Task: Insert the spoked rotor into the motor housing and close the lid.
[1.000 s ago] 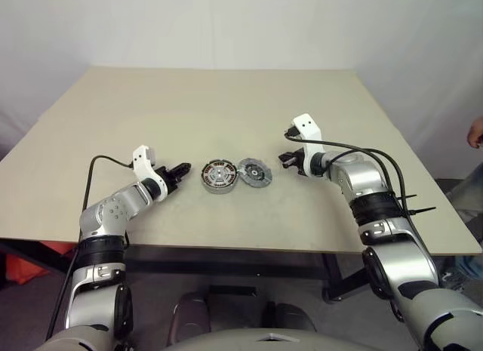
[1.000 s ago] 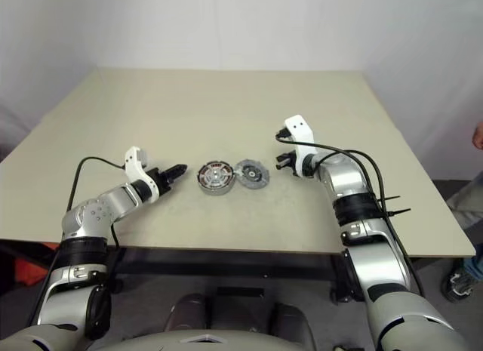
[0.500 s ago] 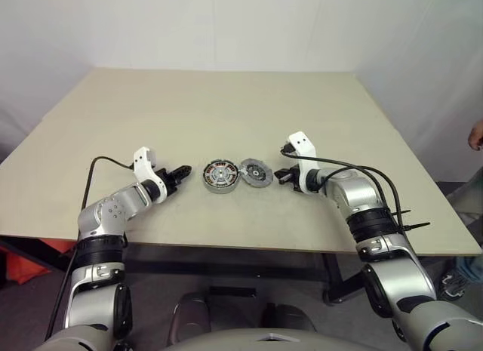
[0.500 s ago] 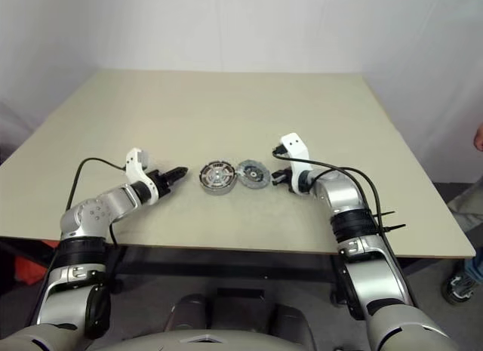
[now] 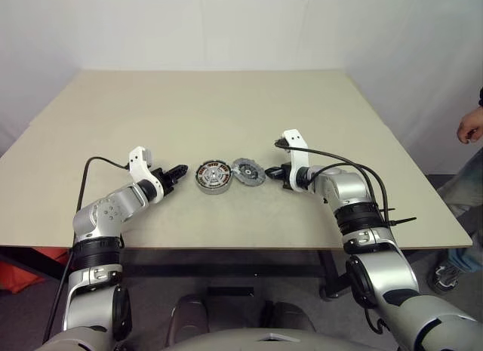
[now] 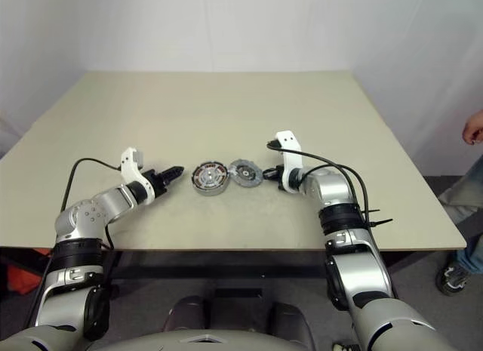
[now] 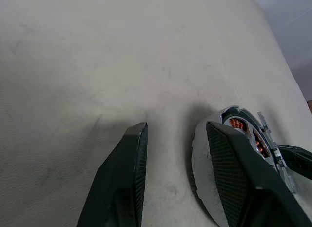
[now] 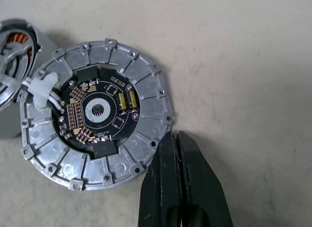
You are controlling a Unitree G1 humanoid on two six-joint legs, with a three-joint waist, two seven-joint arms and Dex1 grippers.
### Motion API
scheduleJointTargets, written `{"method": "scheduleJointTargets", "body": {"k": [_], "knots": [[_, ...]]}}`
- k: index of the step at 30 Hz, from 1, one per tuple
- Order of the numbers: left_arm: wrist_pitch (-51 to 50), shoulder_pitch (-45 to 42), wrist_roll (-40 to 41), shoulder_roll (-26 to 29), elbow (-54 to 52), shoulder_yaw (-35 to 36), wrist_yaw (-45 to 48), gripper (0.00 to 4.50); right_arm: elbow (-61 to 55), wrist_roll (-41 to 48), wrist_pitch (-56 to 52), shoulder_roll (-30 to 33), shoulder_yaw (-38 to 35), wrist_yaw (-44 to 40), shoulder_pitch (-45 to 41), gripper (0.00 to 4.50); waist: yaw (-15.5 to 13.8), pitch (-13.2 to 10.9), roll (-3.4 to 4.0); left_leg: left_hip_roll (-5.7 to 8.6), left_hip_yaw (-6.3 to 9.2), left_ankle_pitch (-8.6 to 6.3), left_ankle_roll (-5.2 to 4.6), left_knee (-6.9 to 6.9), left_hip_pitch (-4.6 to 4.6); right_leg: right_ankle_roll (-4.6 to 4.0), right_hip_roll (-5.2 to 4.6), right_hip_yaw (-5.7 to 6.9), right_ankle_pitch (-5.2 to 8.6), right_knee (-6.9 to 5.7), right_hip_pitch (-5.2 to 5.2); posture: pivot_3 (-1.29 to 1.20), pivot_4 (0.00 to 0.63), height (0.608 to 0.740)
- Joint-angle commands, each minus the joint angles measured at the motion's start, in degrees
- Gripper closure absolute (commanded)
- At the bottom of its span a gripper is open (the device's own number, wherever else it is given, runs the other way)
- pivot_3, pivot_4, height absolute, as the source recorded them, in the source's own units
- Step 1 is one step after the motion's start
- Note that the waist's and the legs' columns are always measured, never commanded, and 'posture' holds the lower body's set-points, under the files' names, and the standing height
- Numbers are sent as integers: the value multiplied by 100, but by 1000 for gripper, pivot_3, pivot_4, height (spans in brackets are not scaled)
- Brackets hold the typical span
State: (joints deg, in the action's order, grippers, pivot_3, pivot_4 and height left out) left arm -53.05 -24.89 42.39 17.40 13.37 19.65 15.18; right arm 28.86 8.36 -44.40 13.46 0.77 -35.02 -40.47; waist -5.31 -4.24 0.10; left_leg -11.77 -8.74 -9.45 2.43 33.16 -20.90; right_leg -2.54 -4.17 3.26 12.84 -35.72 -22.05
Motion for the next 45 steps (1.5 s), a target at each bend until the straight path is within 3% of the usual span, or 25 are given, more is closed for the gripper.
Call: {"method": "scheduleJointTargets", "body": {"k": [1,15,19,22,26,31,45], "knots": [[48,-41,-10,-34,-199,54,2,2475,-33,275,-93,-141,-156,-3,-305,4482,-2,0,0,0,0,0,0,0,-2,0,0,0,0,0,-1,0,0,740],[70,-88,-115,-91,-29,41,77,2475,-300,971,-911,-311,-902,478,-639,4482,-55,-1,1,4,2,-1,-1,0,-16,0,-2,0,0,3,-6,0,0,740],[51,-85,-126,-116,8,37,78,2475,230,2006,-2368,-677,-3621,2865,-1355,4482,-53,-5,8,6,1,2,3,-1,-20,0,-3,-3,-1,-1,-15,0,0,740],[32,-43,-138,-123,6,30,90,2475,-348,2189,-3286,-987,-4706,3893,-1382,4482,-68,-2,5,6,1,2,4,-4,-18,1,-2,-2,0,0,-12,0,0,740],[-14,14,-139,-115,-11,26,106,2475,-1858,2185,-4715,-1891,-5889,4821,-1273,4482,-46,1,17,8,2,5,8,-23,-20,4,-1,-3,0,1,-25,0,0,740],[-50,27,-150,-112,-17,-1,120,2475,-2688,2543,-4810,-2447,-6108,5691,-719,4482,-122,1,23,19,1,14,24,-39,-22,60,-8,-6,19,6,-30,0,0,740],[-127,-30,-198,-88,32,-55,175,2475,-2820,4174,-4810,-2427,-5987,7112,-256,4482,-175,10,44,21,2,39,68,-78,-11,86,-7,-8,12,15,-36,0,0,740]]}}
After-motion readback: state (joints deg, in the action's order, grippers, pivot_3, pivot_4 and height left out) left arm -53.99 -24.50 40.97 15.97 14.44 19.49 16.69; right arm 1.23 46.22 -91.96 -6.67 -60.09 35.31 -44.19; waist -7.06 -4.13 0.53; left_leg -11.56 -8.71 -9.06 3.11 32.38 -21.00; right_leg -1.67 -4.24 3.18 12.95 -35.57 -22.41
